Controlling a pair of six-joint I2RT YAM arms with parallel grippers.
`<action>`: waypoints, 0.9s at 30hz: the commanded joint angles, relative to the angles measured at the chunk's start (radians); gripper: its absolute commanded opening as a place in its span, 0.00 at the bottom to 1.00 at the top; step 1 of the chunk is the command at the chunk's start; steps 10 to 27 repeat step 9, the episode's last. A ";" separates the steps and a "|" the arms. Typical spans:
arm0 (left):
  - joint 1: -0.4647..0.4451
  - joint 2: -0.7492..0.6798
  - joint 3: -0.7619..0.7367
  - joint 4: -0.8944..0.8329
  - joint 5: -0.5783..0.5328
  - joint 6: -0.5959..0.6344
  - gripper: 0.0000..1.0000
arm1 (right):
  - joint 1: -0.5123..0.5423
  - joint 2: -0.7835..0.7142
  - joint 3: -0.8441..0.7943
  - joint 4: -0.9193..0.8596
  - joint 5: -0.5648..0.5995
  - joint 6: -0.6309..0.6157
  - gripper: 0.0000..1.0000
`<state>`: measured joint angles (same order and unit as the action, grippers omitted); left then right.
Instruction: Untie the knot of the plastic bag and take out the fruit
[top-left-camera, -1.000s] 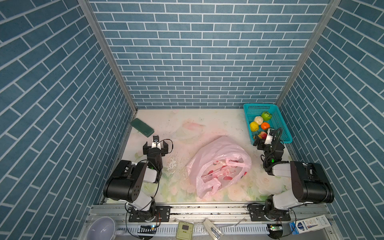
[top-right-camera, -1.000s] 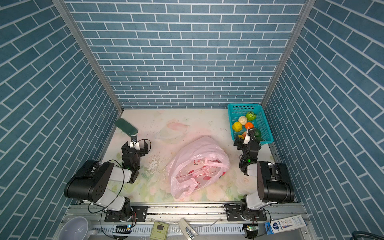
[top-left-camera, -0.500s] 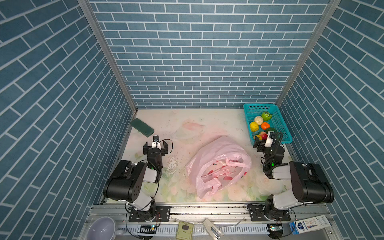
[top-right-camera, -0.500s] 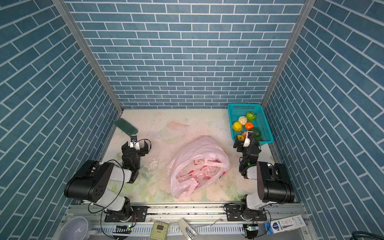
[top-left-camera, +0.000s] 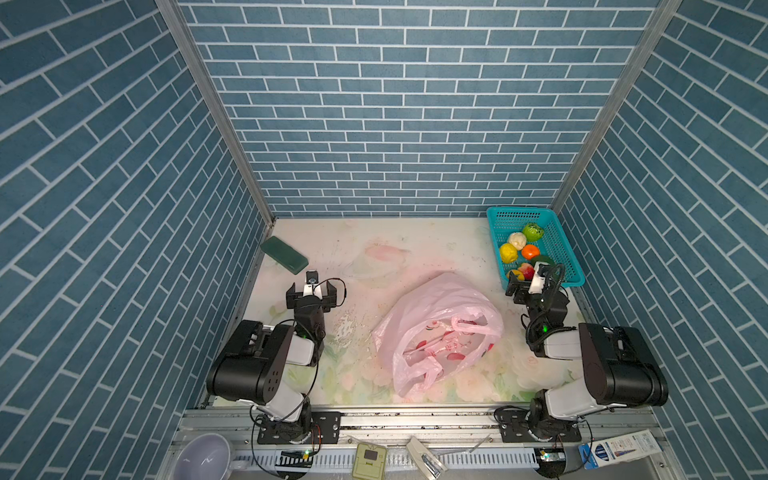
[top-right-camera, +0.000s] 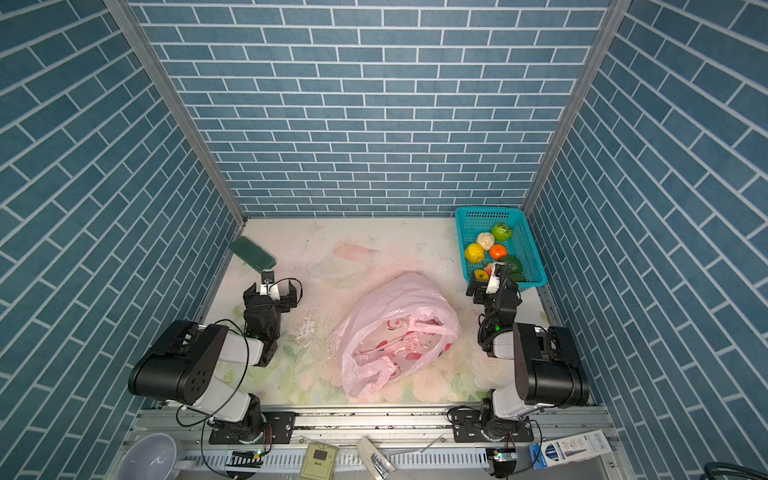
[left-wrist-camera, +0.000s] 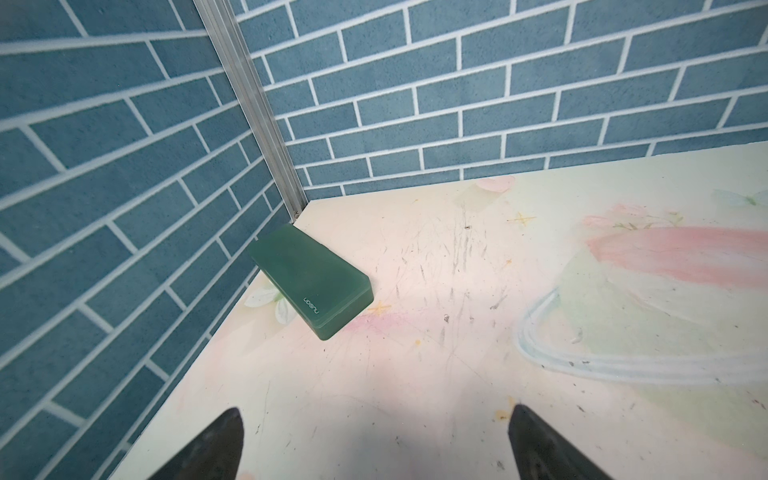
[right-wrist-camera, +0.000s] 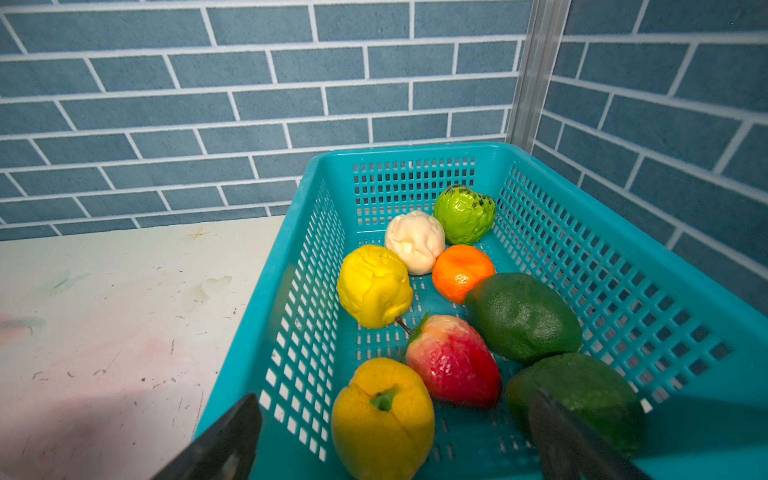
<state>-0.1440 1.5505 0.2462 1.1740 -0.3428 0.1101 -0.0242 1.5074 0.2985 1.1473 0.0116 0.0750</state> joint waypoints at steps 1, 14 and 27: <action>0.005 0.005 -0.007 0.020 0.004 0.003 1.00 | 0.008 0.029 -0.004 -0.099 0.071 -0.042 0.99; 0.005 0.005 -0.008 0.018 0.002 0.003 1.00 | 0.012 0.027 0.005 -0.118 0.074 -0.043 0.99; 0.005 0.005 -0.008 0.018 0.002 0.003 1.00 | 0.012 0.027 0.005 -0.118 0.074 -0.043 0.99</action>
